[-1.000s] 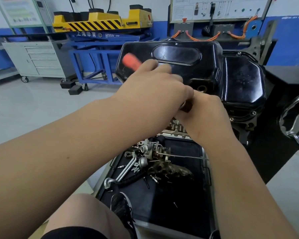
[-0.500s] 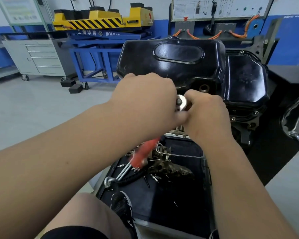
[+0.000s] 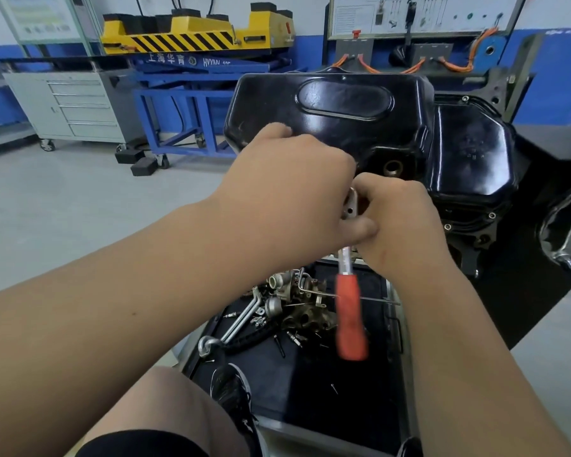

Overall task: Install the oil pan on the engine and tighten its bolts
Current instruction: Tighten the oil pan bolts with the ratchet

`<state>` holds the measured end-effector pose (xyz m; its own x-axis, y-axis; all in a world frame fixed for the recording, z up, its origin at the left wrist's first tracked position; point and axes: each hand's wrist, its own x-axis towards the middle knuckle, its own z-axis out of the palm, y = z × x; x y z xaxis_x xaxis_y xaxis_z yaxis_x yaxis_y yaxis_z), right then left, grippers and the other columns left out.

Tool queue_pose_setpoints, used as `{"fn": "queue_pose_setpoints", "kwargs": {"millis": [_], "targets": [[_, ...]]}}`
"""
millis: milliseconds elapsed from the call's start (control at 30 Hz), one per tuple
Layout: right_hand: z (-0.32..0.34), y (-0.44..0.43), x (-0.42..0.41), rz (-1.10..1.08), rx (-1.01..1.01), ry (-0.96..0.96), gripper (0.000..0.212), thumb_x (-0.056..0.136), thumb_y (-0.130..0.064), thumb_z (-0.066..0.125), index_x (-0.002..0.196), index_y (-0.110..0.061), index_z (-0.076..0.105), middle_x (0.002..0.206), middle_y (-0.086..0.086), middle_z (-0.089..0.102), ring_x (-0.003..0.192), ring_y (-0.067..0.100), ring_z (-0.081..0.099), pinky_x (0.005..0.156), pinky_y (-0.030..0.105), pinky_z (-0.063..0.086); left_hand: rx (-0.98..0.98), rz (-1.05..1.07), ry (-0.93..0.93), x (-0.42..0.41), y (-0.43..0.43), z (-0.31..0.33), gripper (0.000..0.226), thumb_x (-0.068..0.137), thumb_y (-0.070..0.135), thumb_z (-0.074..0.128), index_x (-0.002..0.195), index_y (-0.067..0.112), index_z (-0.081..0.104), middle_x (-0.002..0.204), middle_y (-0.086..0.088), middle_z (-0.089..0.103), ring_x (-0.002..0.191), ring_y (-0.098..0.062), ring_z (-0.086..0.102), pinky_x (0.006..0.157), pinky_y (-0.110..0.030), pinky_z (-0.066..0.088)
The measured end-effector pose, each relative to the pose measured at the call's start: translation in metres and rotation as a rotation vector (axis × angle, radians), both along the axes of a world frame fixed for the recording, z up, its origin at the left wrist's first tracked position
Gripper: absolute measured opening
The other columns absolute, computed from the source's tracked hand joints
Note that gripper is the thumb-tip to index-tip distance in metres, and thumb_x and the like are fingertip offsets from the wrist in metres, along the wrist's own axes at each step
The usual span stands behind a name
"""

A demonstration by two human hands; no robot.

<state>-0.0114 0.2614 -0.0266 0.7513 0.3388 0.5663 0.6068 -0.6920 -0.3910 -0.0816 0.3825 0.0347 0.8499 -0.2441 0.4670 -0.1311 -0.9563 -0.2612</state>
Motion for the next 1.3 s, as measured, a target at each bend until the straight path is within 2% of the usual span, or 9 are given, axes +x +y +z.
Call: {"fn": "queue_pose_setpoints", "kwargs": {"millis": [100, 167, 233, 333, 600, 733, 933, 1133, 1300], "targets": [[-0.003, 0.004, 0.001, -0.055, 0.036, -0.016, 0.033, 0.069, -0.017, 0.056, 0.055, -0.033, 0.031, 0.055, -0.010, 0.039, 0.053, 0.018, 0.036, 0.046, 0.024, 0.020, -0.042, 0.008, -0.036, 0.001, -0.001, 0.000, 0.036, 0.083, 0.058, 0.053, 0.076, 0.023, 0.055, 0.060, 0.009, 0.045, 0.054, -0.008, 0.036, 0.069, -0.032, 0.027], [-0.003, 0.006, 0.003, -0.101, 0.073, -0.030, 0.031, 0.071, -0.026, 0.056, 0.054, -0.031, 0.031, 0.054, -0.008, 0.040, 0.055, 0.023, 0.040, 0.046, 0.023, 0.022, -0.023, -0.085, 0.010, 0.003, 0.001, 0.003, 0.013, 0.086, 0.035, 0.058, 0.096, 0.028, 0.060, 0.079, 0.008, 0.057, 0.075, -0.014, 0.054, 0.093, -0.039, 0.030], [-0.004, 0.007, 0.004, -0.090, 0.096, -0.027, 0.029, 0.073, -0.035, 0.056, 0.057, -0.030, 0.032, 0.055, -0.008, 0.045, 0.057, 0.022, 0.046, 0.047, 0.026, 0.031, 0.071, -0.115, 0.007, 0.003, 0.002, 0.005, 0.034, 0.085, 0.017, 0.058, 0.114, 0.034, 0.058, 0.101, 0.010, 0.060, 0.102, -0.018, 0.055, 0.112, -0.043, 0.008], [-0.002, 0.004, 0.005, -0.061, 0.159, 0.020, 0.021, 0.070, -0.048, 0.047, 0.059, -0.033, 0.038, 0.059, -0.008, 0.051, 0.057, 0.017, 0.047, 0.052, 0.031, 0.038, 0.091, -0.097, -0.038, 0.001, 0.006, 0.005, 0.038, 0.088, 0.031, 0.058, 0.125, 0.031, 0.054, 0.112, 0.009, 0.059, 0.115, -0.021, 0.049, 0.115, -0.048, -0.001], [-0.001, 0.000, 0.003, 0.023, 0.103, 0.055, 0.029, 0.070, -0.016, 0.056, 0.058, -0.036, 0.039, 0.056, -0.011, 0.045, 0.052, 0.008, 0.040, 0.048, 0.026, 0.028, 0.006, 0.034, 0.006, 0.002, 0.002, 0.004, 0.045, 0.084, 0.062, 0.044, 0.066, 0.021, 0.054, 0.056, 0.008, 0.047, 0.061, -0.013, 0.048, 0.109, -0.041, 0.022], [0.000, -0.003, 0.002, 0.110, 0.120, 0.097, 0.009, 0.072, -0.036, 0.056, 0.071, -0.038, 0.048, 0.066, -0.010, 0.056, 0.064, 0.018, 0.053, 0.060, 0.035, 0.047, 0.051, -0.094, 0.020, 0.003, 0.005, 0.005, 0.013, 0.088, 0.036, 0.055, 0.097, 0.029, 0.062, 0.088, 0.008, 0.062, 0.093, -0.019, 0.057, 0.108, -0.039, 0.020], [-0.001, 0.000, 0.003, 0.078, 0.131, -0.016, 0.016, 0.083, -0.030, 0.064, 0.075, -0.037, 0.052, 0.067, -0.016, 0.050, 0.069, 0.018, 0.055, 0.065, 0.039, 0.051, 0.205, -0.191, -0.072, 0.005, 0.014, 0.011, 0.040, 0.087, 0.013, 0.057, 0.117, 0.038, 0.062, 0.115, 0.015, 0.062, 0.116, -0.019, 0.047, 0.111, -0.040, 0.012], [-0.001, 0.001, 0.000, 0.035, 0.107, -0.038, 0.026, 0.080, -0.031, 0.059, 0.063, -0.037, 0.040, 0.063, -0.014, 0.043, 0.067, 0.018, 0.048, 0.057, 0.032, 0.039, 0.084, -0.097, -0.030, 0.005, 0.009, 0.003, 0.030, 0.088, 0.042, 0.054, 0.114, 0.028, 0.059, 0.104, 0.008, 0.064, 0.103, -0.021, 0.057, 0.109, -0.037, 0.017], [-0.002, 0.005, -0.002, 0.020, 0.081, -0.027, 0.019, 0.070, -0.028, 0.047, 0.057, -0.034, 0.035, 0.061, -0.014, 0.041, 0.057, 0.010, 0.037, 0.049, 0.025, 0.023, -0.043, 0.094, -0.054, 0.006, 0.003, -0.005, 0.051, 0.081, 0.069, 0.043, 0.061, 0.022, 0.043, 0.052, 0.009, 0.040, 0.050, -0.009, 0.031, 0.073, -0.033, 0.027]]}}
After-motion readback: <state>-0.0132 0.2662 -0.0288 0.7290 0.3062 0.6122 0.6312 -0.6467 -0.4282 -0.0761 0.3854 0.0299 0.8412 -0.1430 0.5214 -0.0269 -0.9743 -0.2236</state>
